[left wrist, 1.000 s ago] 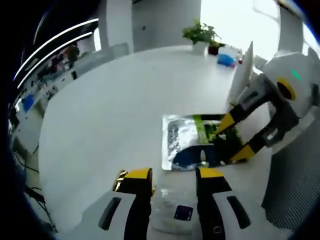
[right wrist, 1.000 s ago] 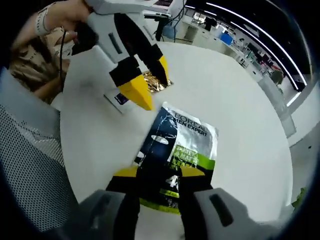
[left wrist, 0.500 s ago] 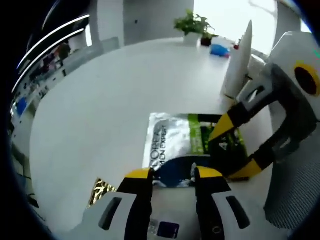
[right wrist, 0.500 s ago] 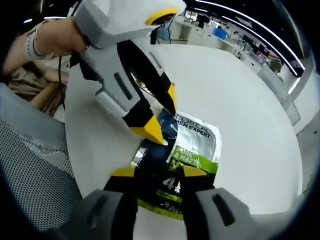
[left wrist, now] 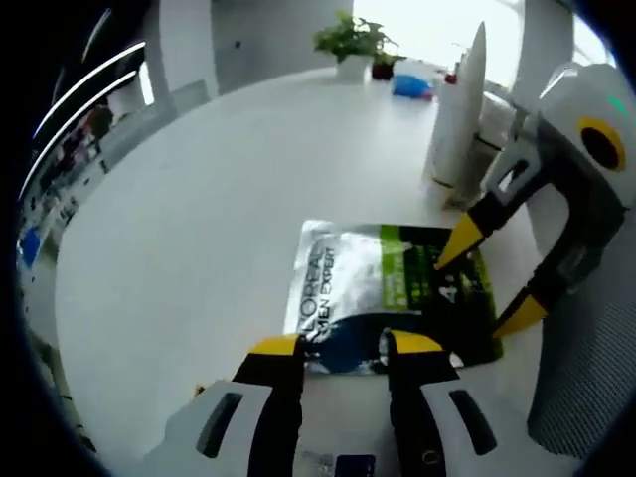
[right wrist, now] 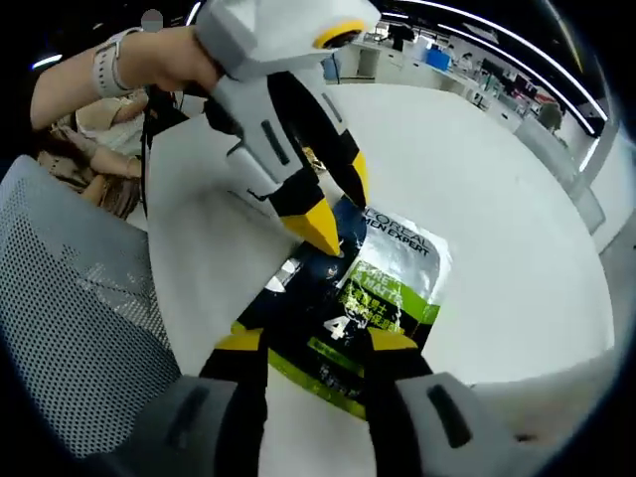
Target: Arrange the skincare products in the storage area until every visible bottle or jar stands upright without overlapping.
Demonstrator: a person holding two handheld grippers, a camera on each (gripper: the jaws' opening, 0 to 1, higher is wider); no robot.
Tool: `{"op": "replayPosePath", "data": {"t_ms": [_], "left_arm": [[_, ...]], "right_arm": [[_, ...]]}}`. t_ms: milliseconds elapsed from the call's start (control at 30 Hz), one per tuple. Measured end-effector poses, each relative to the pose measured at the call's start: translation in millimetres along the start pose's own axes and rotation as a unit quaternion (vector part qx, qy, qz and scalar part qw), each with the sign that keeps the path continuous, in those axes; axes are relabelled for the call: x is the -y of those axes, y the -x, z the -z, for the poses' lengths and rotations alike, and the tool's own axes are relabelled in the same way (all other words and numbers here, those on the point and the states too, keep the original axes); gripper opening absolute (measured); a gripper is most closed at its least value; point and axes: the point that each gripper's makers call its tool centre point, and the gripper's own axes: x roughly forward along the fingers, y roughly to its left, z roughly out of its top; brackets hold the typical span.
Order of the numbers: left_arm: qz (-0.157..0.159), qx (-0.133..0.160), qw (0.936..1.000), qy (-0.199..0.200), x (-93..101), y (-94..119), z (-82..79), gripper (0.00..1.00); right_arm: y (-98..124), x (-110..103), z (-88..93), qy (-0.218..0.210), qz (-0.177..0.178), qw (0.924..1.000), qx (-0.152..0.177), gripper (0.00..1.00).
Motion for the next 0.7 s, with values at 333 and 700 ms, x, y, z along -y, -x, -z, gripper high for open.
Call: {"op": "replayPosePath", "data": {"t_ms": [333, 700], "left_arm": [[0.026, -0.007, 0.9991, -0.032, 14.8, -8, -10.1, 0.23], [0.042, -0.006, 0.9974, -0.058, 29.6, -17, -22.4, 0.2]], "right_arm": [[4, -8, 4.8, 0.006, 0.003, 1.0, -0.006, 0.3], [9, -12, 13.3, 0.007, 0.003, 0.9999, -0.014, 0.28]]}}
